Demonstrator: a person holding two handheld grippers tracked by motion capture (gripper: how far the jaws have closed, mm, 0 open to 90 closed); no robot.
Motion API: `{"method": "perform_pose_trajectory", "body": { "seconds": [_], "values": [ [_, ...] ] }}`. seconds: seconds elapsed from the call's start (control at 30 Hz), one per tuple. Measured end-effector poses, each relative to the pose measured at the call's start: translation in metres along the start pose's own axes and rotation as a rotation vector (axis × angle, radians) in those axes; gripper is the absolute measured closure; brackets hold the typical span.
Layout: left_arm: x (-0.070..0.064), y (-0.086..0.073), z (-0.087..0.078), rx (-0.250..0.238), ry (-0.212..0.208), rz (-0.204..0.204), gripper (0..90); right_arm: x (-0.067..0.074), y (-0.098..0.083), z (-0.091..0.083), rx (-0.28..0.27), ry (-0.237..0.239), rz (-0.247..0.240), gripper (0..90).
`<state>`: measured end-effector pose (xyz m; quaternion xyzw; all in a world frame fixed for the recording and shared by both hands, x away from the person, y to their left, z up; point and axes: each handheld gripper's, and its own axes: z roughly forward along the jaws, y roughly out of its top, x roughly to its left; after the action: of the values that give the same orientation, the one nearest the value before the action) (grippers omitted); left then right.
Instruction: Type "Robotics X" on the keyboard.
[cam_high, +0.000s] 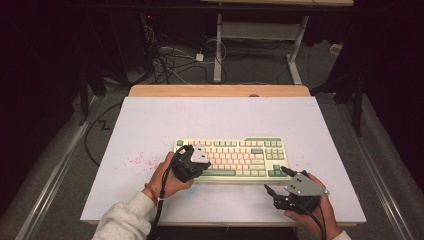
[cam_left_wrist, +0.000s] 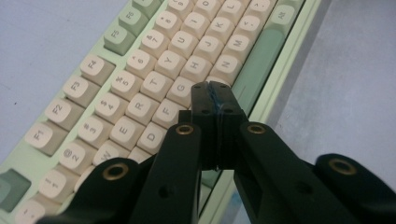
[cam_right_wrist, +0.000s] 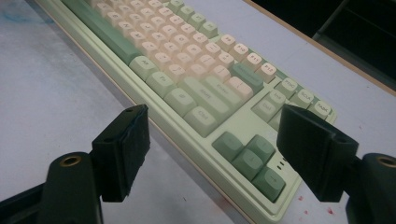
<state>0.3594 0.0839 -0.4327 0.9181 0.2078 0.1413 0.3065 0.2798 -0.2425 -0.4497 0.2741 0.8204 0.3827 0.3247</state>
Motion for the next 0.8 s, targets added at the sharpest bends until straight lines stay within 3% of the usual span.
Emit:
{"method": "perform_pose_trajectory", "body": {
  "seconds": [0.37,0.8],
  "values": [
    [-0.004,0.019,0.02,0.032,-0.017,0.032,87.3,0.0,0.001,-0.003,-0.005,-0.001,-0.001,25.8],
    [0.0,0.023,0.024,0.046,-0.024,0.03,87.3,0.0,0.001,-0.003,-0.003,-0.005,-0.001,25.8]
  ]
}}
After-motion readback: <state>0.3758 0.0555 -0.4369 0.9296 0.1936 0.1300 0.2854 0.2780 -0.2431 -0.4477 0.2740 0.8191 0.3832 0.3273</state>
